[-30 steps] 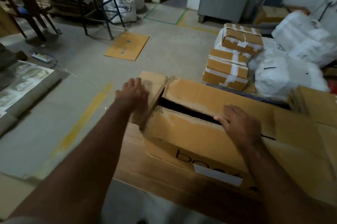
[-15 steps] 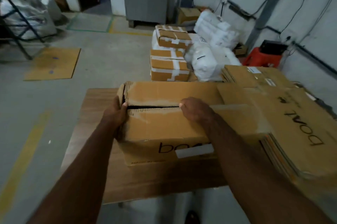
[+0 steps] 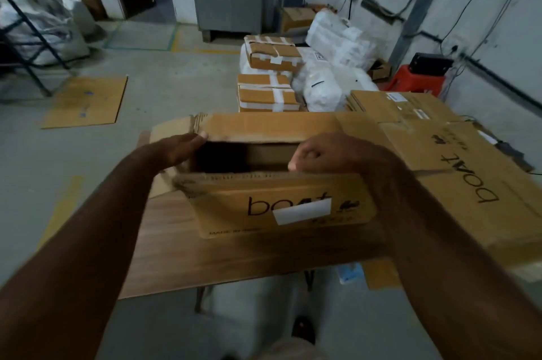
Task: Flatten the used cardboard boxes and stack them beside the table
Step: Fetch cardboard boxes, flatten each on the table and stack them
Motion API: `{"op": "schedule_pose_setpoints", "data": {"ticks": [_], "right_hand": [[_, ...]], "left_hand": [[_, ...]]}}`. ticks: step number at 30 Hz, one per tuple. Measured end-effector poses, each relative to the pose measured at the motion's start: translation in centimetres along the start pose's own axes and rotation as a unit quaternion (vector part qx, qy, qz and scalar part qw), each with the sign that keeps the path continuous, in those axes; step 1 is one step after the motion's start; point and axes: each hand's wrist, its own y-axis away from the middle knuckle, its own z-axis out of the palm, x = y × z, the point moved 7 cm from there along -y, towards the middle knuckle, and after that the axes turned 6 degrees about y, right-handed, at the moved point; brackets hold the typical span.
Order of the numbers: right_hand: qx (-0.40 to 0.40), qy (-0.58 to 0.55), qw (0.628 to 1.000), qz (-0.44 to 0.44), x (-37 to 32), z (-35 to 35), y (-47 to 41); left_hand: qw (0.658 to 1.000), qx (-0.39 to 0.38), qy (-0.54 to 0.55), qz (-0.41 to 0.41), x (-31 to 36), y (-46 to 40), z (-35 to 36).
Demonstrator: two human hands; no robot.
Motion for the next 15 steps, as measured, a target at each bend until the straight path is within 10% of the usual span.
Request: {"op": "schedule_pose_setpoints", "data": {"ticks": [4,15], "right_hand": [[-0.061,0.048,0.995,0.059,3.1,8.1,-0.8],[0.183,0.191,0.961,0.083,3.5,12.0,-4.2]], "left_hand": [[0.983,0.051,-0.172,0.045,-2.0,-0.3,4.3],[0.946,0.138,-0.294,-0.013,-3.4,1.8,6.0]]}}
